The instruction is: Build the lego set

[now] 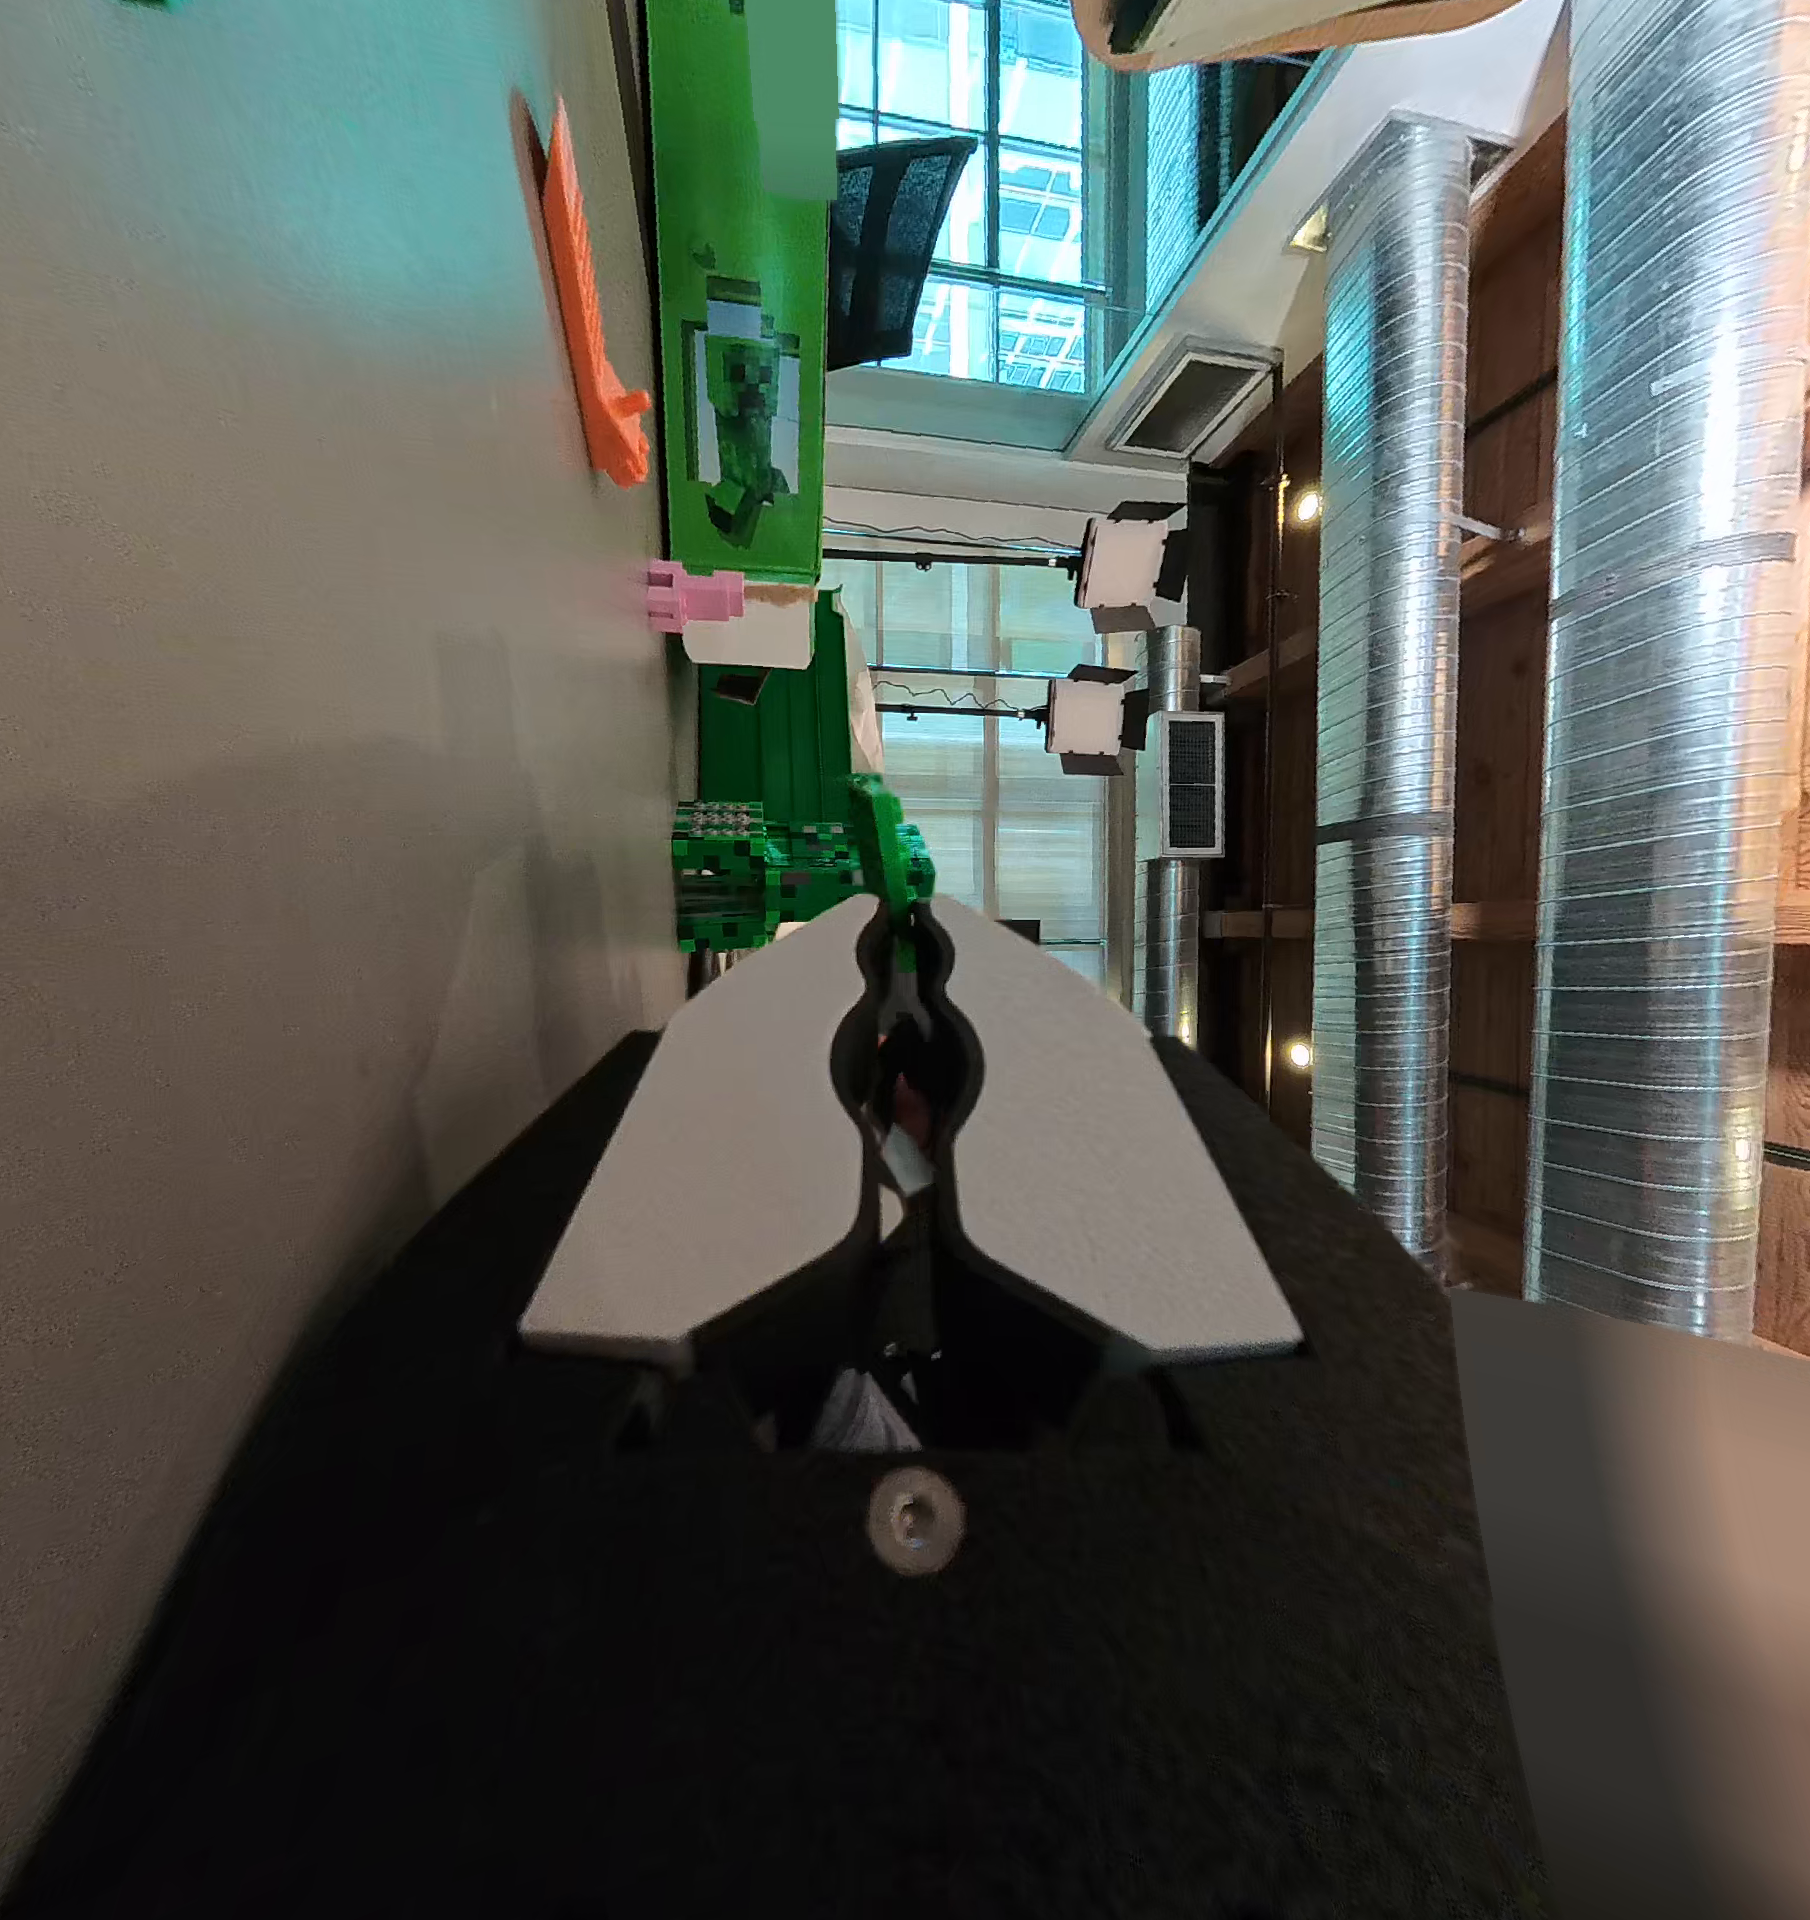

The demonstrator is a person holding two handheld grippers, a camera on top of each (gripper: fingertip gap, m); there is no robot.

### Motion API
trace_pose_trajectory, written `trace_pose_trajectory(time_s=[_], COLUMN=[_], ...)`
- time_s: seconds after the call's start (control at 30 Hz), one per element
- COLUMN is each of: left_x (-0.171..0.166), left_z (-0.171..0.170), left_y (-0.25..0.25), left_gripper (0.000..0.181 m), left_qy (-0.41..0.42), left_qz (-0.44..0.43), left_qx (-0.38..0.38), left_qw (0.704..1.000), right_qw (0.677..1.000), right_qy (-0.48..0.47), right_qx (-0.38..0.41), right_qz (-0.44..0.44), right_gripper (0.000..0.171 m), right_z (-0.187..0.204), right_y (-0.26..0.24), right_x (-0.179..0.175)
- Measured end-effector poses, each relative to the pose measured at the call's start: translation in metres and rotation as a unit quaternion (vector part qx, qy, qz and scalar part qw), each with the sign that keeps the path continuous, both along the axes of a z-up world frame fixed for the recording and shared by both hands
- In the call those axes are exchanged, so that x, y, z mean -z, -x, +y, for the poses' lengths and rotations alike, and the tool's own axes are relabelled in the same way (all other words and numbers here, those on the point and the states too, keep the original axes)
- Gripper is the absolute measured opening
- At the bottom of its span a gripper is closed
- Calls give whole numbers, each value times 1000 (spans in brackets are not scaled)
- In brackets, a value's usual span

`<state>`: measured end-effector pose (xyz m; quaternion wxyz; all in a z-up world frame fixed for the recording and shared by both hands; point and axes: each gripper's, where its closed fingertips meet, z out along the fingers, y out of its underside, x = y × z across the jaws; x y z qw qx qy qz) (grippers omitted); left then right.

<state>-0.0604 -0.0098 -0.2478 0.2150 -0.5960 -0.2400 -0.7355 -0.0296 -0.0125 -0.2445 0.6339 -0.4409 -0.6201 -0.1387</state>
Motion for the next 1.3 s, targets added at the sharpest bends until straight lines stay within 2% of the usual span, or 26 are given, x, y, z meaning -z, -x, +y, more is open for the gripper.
trace_pose_trajectory(time_s=[0.17,0.27,0.43,0.53,0.6,0.7,0.93,1.13,1.23,1.3], left_x=[-13,-42,-84,-78,-81,-73,-64,-64,-73,-75], left_z=[-3,-10,-11,-9,-15,-20,-26,-21,-15,-15], left_y=[13,38,131,175,189,196,189,187,187,181], left_gripper=[3,3,3,3,3,3,3,3,3,3], left_qy=[-20,-75,-200,-258,-326,-371,-397,-376,-342,-331], left_qz=[-34,-29,111,216,200,182,172,141,102,87], left_qx=[-3,-20,-87,-81,-66,-51,-8,-14,-43,-41], left_qw=[999,997,970,938,921,909,902,916,933,939], right_qw=[998,989,965,953,940,923,908,923,946,942], right_qy=[28,86,167,204,242,274,287,246,160,153], right_qx=[19,29,22,-6,-41,-86,-175,-184,-178,-210], right_qz=[53,117,200,225,239,255,251,234,218,212], right_gripper=[32,32,28,26,26,26,23,21,22,21], right_z=[-1,-1,-2,-7,-15,-24,-35,-28,-24,-34], right_y=[-13,-20,-15,2,19,43,94,125,139,154], right_x=[-3,-3,-8,-9,-10,-12,-14,-16,-33,-46])
